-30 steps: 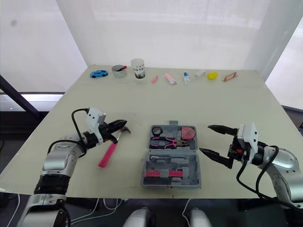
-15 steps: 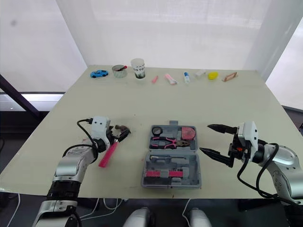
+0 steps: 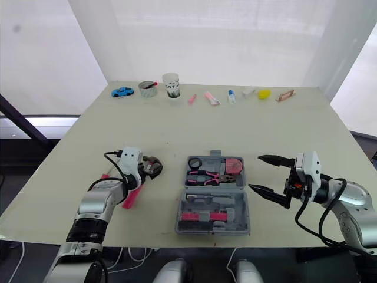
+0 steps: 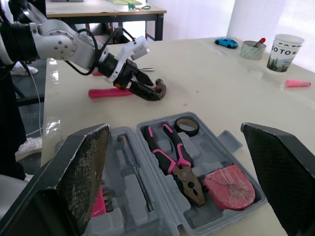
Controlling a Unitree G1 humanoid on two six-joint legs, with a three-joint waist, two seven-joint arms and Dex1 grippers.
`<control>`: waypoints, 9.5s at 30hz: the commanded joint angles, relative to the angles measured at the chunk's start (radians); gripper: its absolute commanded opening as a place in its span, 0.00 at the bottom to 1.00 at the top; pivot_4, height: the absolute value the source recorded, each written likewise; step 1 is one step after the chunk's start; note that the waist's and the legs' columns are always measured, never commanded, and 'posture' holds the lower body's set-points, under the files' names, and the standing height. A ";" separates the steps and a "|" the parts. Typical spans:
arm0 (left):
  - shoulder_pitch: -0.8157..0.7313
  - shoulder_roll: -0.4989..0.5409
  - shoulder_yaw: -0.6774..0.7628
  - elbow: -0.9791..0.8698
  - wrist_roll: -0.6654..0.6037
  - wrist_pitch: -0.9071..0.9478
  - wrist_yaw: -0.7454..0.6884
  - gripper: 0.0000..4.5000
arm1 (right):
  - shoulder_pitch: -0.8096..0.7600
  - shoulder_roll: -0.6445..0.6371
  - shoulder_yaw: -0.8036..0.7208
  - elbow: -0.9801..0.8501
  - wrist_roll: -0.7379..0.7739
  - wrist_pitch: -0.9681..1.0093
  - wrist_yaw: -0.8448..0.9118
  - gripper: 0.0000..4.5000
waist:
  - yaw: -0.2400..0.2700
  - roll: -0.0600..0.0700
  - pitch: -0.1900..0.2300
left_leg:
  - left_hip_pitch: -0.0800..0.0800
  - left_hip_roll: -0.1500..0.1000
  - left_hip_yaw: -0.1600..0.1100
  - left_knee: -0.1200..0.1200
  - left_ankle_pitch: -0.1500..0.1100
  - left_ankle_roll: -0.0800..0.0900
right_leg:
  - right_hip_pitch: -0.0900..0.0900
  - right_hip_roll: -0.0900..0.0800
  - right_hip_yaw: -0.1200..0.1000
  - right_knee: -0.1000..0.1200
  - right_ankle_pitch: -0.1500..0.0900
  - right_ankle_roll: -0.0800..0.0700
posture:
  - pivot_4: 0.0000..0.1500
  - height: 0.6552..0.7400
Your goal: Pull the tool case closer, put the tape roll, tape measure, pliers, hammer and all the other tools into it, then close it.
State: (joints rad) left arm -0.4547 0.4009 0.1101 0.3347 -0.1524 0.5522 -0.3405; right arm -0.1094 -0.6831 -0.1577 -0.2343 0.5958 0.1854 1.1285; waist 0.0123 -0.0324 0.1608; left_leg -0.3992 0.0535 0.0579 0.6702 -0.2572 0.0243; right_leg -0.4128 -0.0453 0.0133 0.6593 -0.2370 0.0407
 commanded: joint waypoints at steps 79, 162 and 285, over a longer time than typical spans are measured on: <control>0.260 -0.014 0.012 -0.373 0.033 0.103 0.098 0.99 | -0.016 -0.010 -0.017 0.019 -0.017 -0.044 0.025 1.00 | -0.007 0.000 0.000 | 0.001 0.000 0.000 0.000 0.000 0.000 | 0.000 0.000 0.001 0.000 0.000 0.000 | 1.00 1.00; 0.208 -0.026 0.029 -0.305 -0.043 0.013 -0.028 0.03 | -0.003 -0.010 -0.011 0.004 -0.017 -0.041 0.044 1.00 | -0.001 0.001 0.000 | 0.001 0.000 0.001 0.000 0.000 0.000 | 0.000 0.000 0.001 0.000 0.000 0.000 | 1.00 1.00; -0.382 -0.027 -0.521 -0.258 -0.087 0.252 -0.896 0.67 | 0.204 -0.082 -0.113 0.073 -0.008 -0.150 0.203 1.00 | 0.000 0.006 0.005 | -0.006 -0.007 -0.011 0.004 0.000 0.001 | 0.000 0.004 0.004 0.002 -0.003 0.003 | 1.00 1.00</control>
State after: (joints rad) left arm -0.8400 0.3818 -0.4437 0.0938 -0.2054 0.8392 -1.2268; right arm 0.1011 -0.7626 -0.2561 -0.1470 0.5770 0.0483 1.3260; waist 0.0121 -0.0266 0.1656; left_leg -0.4054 0.0464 0.0465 0.6749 -0.2571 0.0248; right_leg -0.4128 -0.0417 0.0176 0.6609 -0.2395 0.0440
